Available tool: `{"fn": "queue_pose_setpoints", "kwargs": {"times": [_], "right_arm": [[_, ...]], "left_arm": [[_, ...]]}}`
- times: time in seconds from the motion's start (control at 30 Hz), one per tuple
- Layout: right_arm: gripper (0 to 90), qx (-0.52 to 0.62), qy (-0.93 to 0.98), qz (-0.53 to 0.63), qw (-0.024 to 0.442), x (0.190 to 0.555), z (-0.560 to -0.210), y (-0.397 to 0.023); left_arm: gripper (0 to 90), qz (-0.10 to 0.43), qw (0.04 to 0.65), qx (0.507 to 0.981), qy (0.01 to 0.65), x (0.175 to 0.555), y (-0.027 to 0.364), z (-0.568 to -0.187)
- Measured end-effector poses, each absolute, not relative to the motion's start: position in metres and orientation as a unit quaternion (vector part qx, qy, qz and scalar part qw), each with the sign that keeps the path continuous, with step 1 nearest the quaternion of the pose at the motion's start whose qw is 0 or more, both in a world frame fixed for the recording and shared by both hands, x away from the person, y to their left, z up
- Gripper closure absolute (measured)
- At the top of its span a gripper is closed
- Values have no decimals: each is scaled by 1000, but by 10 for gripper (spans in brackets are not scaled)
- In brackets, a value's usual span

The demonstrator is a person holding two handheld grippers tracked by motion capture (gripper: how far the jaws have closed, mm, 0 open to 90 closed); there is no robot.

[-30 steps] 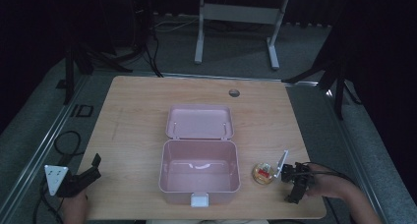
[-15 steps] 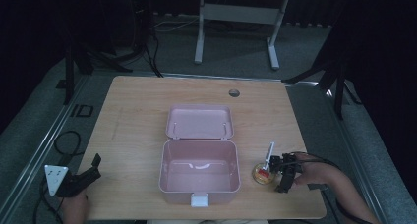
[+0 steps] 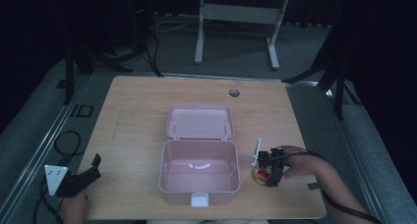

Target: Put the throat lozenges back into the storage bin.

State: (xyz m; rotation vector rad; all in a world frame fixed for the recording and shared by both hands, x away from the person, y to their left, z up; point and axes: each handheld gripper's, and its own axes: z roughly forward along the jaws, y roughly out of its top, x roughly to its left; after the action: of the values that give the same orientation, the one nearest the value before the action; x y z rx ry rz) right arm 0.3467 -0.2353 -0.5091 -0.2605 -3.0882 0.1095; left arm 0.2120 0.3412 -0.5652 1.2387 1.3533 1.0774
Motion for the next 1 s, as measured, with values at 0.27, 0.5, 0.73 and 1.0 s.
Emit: {"fn": "queue_pose_setpoints", "kwargs": {"times": [0.27,0.5,0.73,1.0], "right_arm": [[186,-70,-997,38,21,350,-515,-221],[193,-61,-997,46,17,350,-515,-217],[198,-57,-997,35,24,346,-503,-216],[199,-42,-998,39,33,332,-480,-219]], "left_arm": [[4,442,486,510,556,212,341,-565],[4,441,486,510,556,212,341,-565],[4,438,488,510,556,212,341,-565],[4,436,491,510,555,212,342,-565]]}}
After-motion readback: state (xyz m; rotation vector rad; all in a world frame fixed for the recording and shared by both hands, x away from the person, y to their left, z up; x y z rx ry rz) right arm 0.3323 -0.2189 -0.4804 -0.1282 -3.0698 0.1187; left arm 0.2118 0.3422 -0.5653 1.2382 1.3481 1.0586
